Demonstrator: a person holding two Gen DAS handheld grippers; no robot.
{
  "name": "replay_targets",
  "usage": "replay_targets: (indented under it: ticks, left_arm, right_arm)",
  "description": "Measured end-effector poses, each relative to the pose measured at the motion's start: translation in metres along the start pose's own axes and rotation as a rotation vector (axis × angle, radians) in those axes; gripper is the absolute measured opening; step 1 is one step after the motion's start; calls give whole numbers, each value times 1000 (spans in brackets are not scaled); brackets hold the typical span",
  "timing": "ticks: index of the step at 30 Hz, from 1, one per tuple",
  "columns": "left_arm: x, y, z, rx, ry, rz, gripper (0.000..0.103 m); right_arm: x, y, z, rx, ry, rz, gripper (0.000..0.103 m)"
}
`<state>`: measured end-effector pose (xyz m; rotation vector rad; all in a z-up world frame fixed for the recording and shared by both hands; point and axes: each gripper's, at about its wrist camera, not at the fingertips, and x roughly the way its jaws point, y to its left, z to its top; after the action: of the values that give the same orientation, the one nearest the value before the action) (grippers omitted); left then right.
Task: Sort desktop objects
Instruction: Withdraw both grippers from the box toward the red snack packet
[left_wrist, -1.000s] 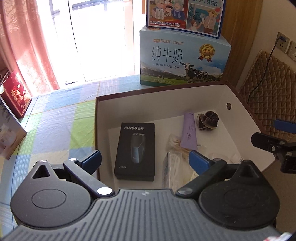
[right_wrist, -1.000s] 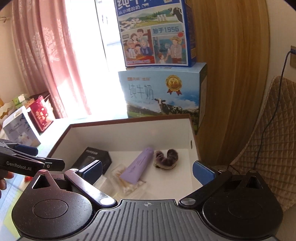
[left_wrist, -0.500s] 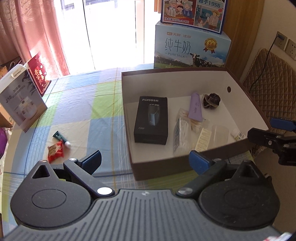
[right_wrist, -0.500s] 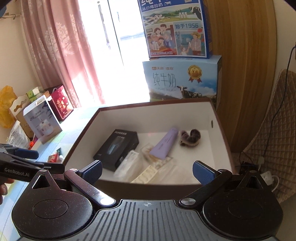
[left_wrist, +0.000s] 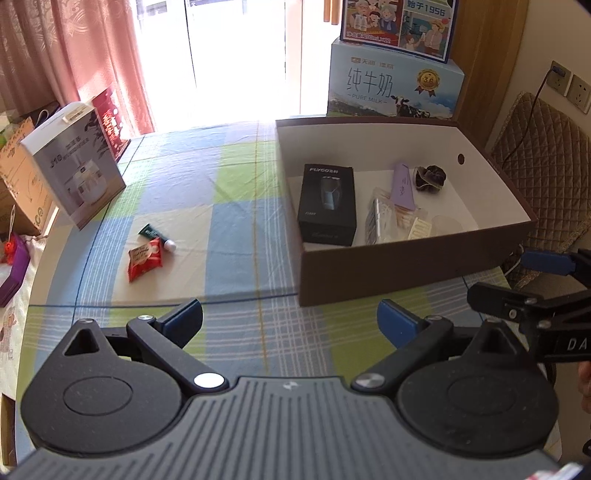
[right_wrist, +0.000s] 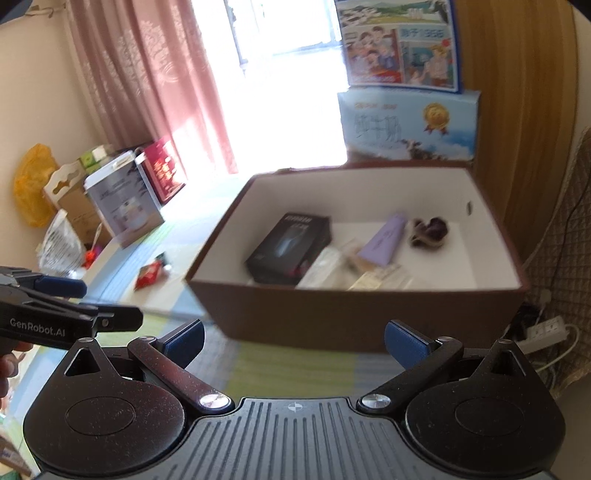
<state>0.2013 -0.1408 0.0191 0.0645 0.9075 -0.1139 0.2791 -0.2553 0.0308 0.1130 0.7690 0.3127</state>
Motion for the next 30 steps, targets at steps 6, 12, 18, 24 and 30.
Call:
replay_targets:
  ticks: [6,12,18,24,30]
  left_arm:
    - [-10,19,-18,-15,10,29,99]
    - [-14,38,-37,-37,36,52,99]
    - [-14,59,-50,-53,58,86,99]
    - [-15,86,-60,-79,70,114,99]
    - [-14,116,-69,-101,78,132,99]
  right_arm:
    - [6,26,-13,-29,46,29,101]
    - [12,44,-22,-51,74,24,101]
    - [23,63,-26,-66,96,50,101]
    - [40,91,-28,-81,121,80,101]
    - [60,116,-29,-63,132,92,101]
